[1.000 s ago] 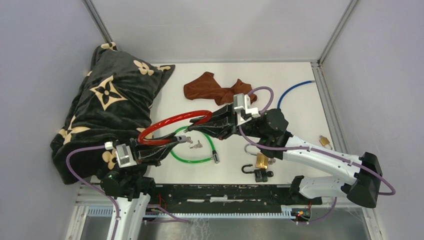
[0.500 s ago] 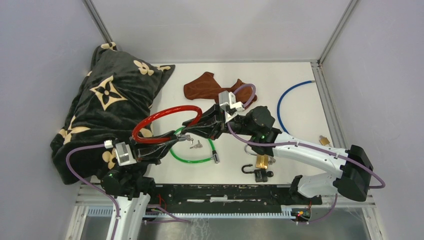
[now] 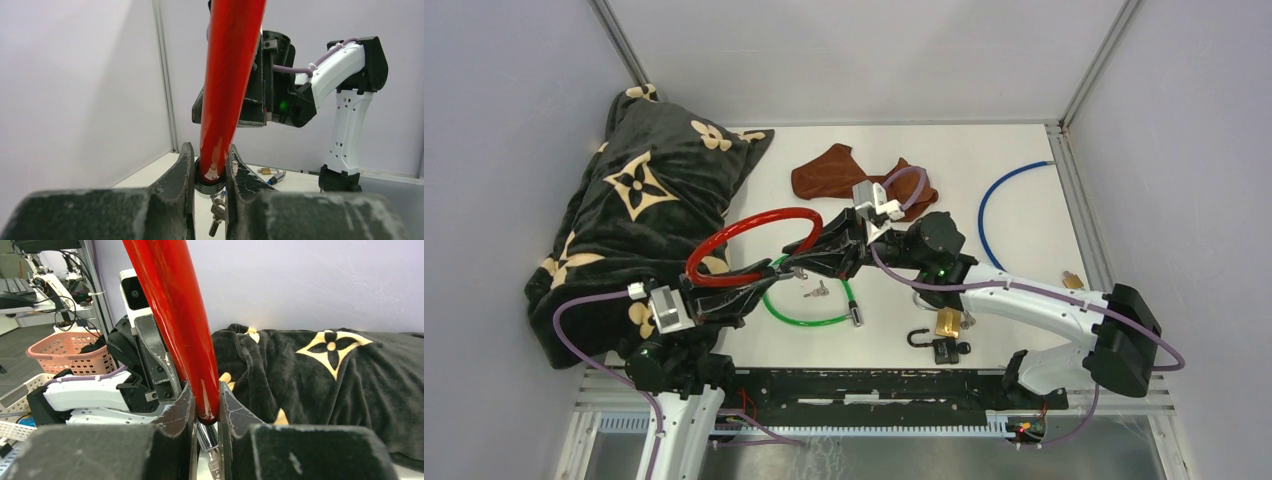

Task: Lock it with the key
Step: Lock the lock.

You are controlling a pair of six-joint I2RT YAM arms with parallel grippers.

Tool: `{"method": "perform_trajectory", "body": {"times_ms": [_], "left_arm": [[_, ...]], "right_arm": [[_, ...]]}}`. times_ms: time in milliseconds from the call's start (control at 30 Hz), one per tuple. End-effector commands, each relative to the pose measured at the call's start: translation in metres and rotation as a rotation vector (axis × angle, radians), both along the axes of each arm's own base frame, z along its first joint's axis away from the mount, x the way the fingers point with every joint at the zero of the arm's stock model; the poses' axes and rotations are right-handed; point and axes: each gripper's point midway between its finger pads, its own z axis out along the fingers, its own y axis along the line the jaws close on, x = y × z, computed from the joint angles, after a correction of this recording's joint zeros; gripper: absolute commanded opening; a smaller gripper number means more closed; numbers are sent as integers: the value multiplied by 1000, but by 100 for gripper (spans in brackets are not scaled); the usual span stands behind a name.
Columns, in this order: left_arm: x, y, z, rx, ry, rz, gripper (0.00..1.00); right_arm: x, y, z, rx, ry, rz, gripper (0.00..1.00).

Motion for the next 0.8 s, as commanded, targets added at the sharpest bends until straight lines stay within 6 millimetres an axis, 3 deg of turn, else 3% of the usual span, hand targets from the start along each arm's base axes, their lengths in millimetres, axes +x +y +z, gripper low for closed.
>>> {"method": "perform_trajectory", "body": {"times_ms": [0, 433, 600, 767], "left_arm": [[-3, 17, 38, -148, -72, 63, 2], [-7, 25, 51, -219, -94, 80, 2], [-10, 22, 46, -176, -124, 82, 2], [-14, 19, 44, -149, -145, 78, 2]], "right_arm": [[-11, 11, 13, 39, 16, 77, 0], [-14, 30, -8, -79, 1, 103, 1], [-17, 21, 0, -77, -67, 89, 35], [-17, 14, 4, -94, -142, 67, 55]]}}
